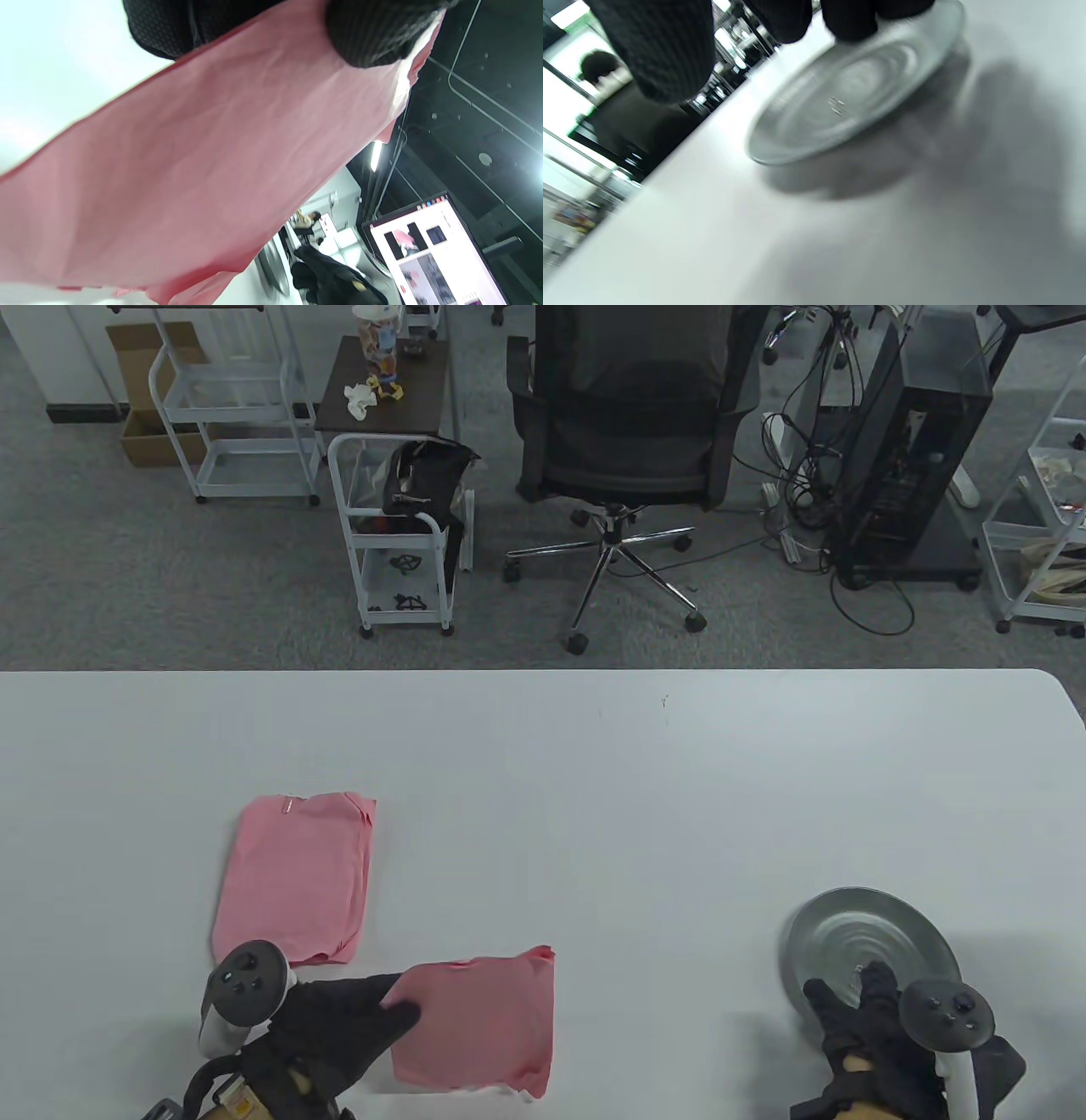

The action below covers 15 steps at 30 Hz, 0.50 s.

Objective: Pinch and push to attach paper clips

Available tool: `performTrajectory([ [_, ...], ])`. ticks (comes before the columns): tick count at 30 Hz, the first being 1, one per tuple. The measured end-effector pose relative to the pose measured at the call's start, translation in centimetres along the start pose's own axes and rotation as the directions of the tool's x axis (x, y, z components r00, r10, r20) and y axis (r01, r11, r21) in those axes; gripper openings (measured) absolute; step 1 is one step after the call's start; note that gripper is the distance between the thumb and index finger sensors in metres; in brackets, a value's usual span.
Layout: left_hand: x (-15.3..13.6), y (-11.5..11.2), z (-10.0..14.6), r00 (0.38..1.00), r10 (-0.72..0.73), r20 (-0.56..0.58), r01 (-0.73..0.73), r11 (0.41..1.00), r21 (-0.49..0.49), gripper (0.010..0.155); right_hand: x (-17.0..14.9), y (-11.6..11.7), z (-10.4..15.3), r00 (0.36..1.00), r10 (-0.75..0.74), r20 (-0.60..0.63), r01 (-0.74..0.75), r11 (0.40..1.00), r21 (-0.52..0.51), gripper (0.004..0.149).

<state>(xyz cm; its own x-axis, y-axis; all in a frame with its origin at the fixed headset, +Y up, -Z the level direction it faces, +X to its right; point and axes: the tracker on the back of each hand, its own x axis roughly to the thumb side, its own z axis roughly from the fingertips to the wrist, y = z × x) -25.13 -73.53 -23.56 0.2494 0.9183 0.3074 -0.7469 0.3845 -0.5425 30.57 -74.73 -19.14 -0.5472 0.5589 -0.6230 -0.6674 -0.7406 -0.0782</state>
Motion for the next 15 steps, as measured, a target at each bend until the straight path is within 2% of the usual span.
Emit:
performTrajectory([
  [3,0.0,-0.1,0.0,1.0,-0.008,-0.013,0.008,1.0,0.01,0.045,-0.6,1.8,-1.8,0.988,0.142,-0.065,-0.134,0.985,0.112,0.094],
  [7,-0.2,0.3,0.4,0.998,-0.023,-0.055,0.026,0.999,0.048,0.045,-0.3,3.2,-2.9,0.958,0.269,-0.098,-0.259,0.96,0.102,0.107],
  [12,-0.5,0.7,0.4,0.998,0.018,-0.065,-0.014,0.998,0.068,0.045,-0.9,3.5,-3.8,0.948,0.298,-0.111,-0.283,0.95,0.133,0.107],
  [15,-0.8,0.9,0.3,0.997,0.034,-0.069,-0.029,0.997,0.077,0.045,-0.7,3.3,-3.7,0.947,0.302,-0.106,-0.293,0.951,0.095,0.099],
])
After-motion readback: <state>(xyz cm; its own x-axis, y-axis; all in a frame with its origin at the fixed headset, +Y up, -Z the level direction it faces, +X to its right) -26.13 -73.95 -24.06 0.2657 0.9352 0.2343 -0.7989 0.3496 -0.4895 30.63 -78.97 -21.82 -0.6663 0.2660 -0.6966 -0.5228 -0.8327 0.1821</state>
